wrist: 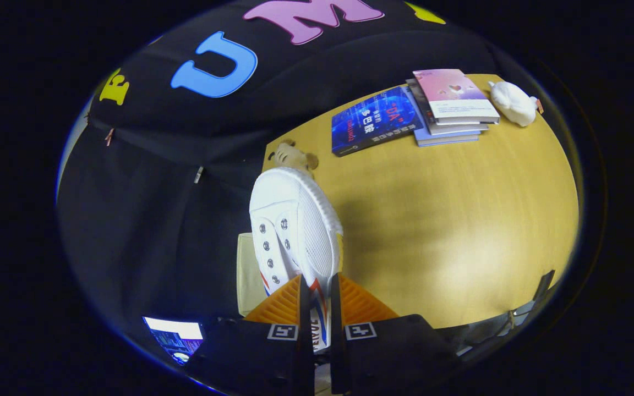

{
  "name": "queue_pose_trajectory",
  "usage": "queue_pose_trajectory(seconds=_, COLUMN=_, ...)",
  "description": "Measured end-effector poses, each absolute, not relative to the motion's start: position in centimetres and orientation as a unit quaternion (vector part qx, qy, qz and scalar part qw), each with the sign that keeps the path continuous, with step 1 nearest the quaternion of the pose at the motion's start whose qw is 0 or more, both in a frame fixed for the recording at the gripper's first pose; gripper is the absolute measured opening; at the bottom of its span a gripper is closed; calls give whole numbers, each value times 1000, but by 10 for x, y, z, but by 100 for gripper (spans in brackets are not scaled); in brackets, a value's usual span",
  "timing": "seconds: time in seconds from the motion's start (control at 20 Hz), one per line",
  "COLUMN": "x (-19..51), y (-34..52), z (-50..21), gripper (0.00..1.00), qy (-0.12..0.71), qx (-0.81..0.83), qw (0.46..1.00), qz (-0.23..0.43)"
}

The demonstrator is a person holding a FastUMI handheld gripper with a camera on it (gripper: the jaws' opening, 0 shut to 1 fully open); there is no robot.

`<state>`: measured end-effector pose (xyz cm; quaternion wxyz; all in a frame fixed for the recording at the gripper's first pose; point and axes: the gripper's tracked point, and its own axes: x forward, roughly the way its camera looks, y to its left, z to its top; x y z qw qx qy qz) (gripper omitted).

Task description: Open the storage box then place both shoes into the box .Put the left shoe in first, then the right shoe, with the right side of both shoes facing outward in a uniform manner.

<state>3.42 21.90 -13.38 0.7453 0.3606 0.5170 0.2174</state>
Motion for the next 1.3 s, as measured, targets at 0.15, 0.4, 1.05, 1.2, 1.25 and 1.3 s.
queue_pose_trajectory(seconds=0.15, x=30, y=271, z=-110, gripper=16, qy=518, qx=367, qw=733, qz=245)
queue_pose_trajectory(seconds=0.4, x=11, y=347, z=-114, gripper=16, qy=556, qx=346, qw=712, qz=255)
queue_pose_trajectory(seconds=1.05, x=6, y=407, z=-179, gripper=39, qy=606, qx=297, qw=706, qz=216)
queue_pose_trajectory(seconds=1.2, x=17, y=389, z=-178, gripper=100, qy=584, qx=270, qw=733, qz=220)
queue_pose_trajectory(seconds=1.25, x=16, y=386, z=-182, gripper=98, qy=580, qx=262, qw=738, qz=221)
queue_pose_trajectory(seconds=1.3, x=15, y=382, z=-183, gripper=99, qy=577, qx=259, qw=742, qz=222)
